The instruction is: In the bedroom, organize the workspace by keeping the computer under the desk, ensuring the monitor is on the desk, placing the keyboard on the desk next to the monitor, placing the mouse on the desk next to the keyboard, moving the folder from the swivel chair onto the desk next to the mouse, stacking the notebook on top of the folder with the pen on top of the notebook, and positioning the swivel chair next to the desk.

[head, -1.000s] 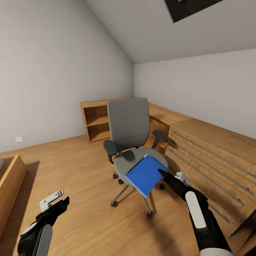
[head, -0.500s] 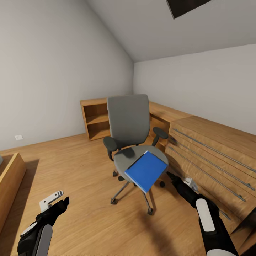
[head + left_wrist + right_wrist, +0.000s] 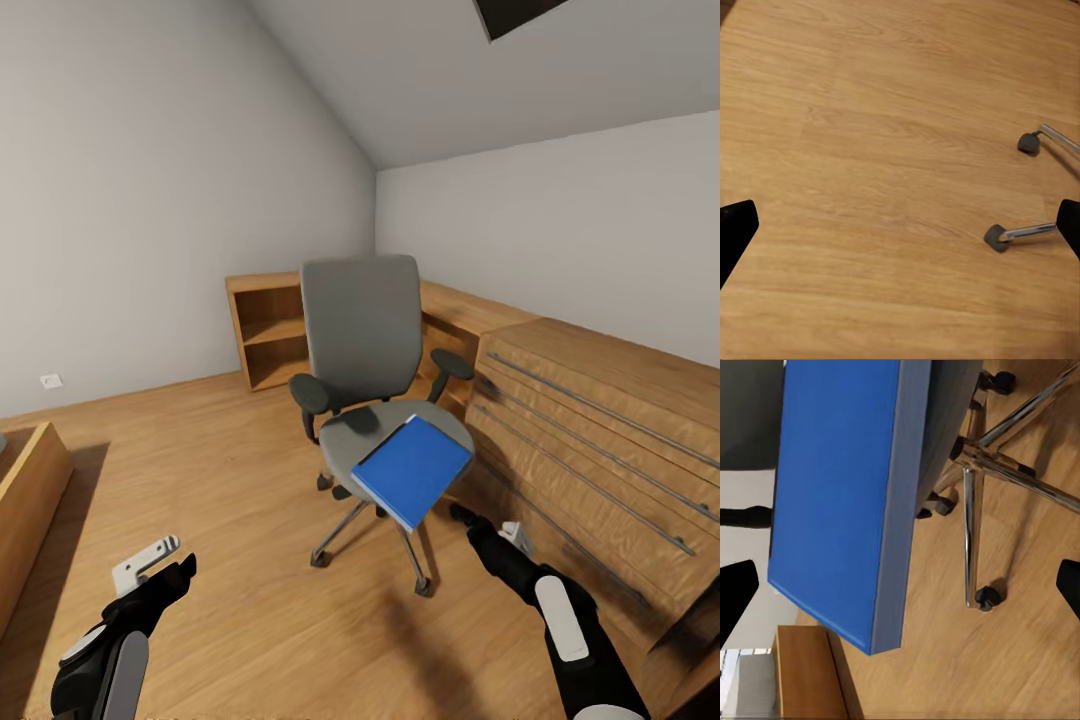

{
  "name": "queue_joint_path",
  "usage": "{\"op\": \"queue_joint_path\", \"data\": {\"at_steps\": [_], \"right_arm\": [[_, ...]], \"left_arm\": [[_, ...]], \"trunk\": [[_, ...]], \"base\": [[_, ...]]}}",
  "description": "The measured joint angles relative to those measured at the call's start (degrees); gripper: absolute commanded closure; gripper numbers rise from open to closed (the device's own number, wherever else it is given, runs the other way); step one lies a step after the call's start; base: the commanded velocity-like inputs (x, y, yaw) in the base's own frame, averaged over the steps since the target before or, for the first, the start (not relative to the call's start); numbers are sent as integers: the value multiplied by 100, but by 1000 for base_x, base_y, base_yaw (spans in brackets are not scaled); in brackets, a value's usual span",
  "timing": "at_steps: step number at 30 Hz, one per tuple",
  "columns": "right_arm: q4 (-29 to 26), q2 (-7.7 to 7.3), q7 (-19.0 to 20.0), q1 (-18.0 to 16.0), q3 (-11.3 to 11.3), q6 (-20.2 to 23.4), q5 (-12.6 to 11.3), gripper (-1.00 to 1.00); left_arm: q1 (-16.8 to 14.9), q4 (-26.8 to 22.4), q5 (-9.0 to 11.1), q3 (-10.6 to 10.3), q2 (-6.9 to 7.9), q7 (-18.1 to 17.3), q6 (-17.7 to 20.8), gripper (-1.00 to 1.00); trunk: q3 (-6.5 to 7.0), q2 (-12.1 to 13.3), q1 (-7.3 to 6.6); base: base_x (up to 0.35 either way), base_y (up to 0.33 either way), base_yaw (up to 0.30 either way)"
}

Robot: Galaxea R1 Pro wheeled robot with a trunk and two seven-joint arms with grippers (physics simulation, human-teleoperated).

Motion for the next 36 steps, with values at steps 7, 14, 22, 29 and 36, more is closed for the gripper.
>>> {"op": "queue_joint_path", "data": {"at_steps": [7,14,22,29,36], "right_arm": [[10,-14,337,0,172,21,7,-100],[-46,2,383,0,155,3,10,-100],[-363,131,652,1,159,-27,11,-100],[-377,162,653,0,174,-29,13,-100],[-367,298,653,0,170,-80,10,-100]], "left_arm": [[0,9,-5,-4,-3,0,-2,-100],[0,20,-6,-5,-3,0,-3,-100],[0,25,-6,-5,-3,0,-9,-100],[0,31,-5,-9,-7,0,-9,-100],[0,31,-5,-7,-7,0,-14,-100]], "trunk": [[-126,-281,154],[-251,-562,308],[-395,-882,483],[-521,-1163,637],[-676,-1174,656]], "base": [[0,0,0],[0,0,0],[0,0,0],[0,0,0],[0,0,0]]}}
